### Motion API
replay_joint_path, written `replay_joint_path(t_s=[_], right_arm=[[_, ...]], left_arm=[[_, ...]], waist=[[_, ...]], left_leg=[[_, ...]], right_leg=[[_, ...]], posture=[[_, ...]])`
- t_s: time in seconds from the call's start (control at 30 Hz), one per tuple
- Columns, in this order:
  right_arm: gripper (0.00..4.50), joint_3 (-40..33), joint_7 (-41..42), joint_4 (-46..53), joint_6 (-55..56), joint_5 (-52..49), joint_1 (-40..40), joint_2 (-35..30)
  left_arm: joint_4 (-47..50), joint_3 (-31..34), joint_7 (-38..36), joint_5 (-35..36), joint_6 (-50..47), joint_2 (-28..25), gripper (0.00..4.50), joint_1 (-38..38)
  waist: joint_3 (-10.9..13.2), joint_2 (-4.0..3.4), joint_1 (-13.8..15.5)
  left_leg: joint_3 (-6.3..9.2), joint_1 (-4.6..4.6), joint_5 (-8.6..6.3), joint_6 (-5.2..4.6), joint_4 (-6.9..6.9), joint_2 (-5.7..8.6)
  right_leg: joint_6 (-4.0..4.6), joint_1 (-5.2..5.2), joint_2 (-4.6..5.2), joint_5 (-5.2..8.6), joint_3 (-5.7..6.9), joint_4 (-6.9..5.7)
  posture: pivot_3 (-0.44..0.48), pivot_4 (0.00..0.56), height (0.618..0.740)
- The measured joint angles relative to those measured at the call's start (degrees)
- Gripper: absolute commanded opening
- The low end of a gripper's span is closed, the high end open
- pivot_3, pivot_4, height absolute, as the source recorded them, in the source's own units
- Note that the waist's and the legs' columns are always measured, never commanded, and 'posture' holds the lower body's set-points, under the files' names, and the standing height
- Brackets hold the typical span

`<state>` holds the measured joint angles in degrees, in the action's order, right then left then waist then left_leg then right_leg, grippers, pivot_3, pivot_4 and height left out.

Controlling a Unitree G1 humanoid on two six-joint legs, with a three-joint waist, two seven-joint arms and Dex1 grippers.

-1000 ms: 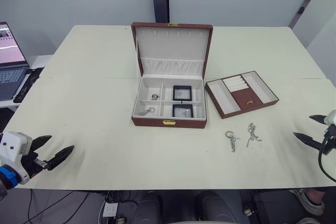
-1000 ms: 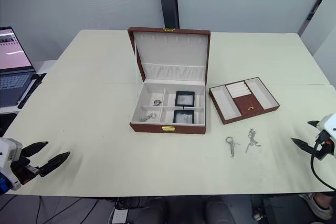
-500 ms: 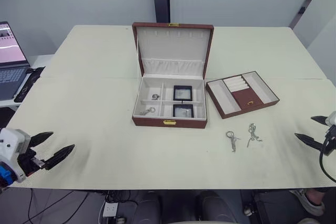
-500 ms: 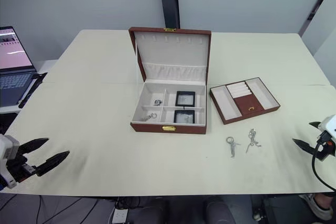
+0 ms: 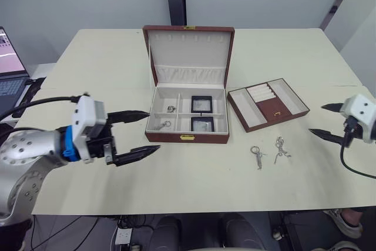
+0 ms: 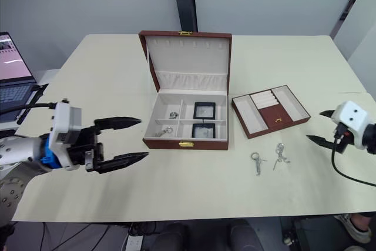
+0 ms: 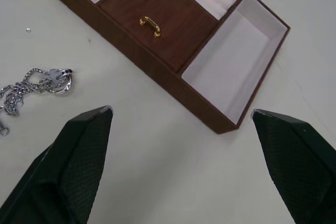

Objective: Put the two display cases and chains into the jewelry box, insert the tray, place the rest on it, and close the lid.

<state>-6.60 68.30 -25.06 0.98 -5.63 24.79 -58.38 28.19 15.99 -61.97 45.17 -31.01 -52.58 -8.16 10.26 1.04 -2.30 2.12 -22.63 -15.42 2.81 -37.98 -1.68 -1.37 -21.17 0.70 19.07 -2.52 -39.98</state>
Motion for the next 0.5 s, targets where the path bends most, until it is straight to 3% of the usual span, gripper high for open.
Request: replay_joint_path(t_s=[0.23, 0.5], right_arm=[[4.48, 10.1, 0.2, -12.4, 4.9, 7.9, 13.2, 2.4], [4.48, 16.4, -4.4, -22.8, 10.0, 15.6, 19.1, 6.8]], left_arm=[[1.0, -3.7, 0.8, 3.4, -3.3, 1.0, 4.50, -7.0], [2.2, -4.7, 1.9, 4.0, -3.8, 1.8, 4.50, -7.7]], waist=[[0.0, 0.00, 0.0], [0.0, 0.00, 0.1]], left_leg=[[0.00, -0.03, 0.00, 0.01, -0.04, 0.00], [-0.01, -0.08, 0.02, 0.02, -0.07, 0.00]], right_leg=[[0.00, -0.03, 0.00, 0.00, 0.00, 0.00], [0.01, -0.09, 0.00, 0.00, -0.02, -0.02]], posture=[[0.000, 0.150, 0.740], [0.000, 0.150, 0.740]])
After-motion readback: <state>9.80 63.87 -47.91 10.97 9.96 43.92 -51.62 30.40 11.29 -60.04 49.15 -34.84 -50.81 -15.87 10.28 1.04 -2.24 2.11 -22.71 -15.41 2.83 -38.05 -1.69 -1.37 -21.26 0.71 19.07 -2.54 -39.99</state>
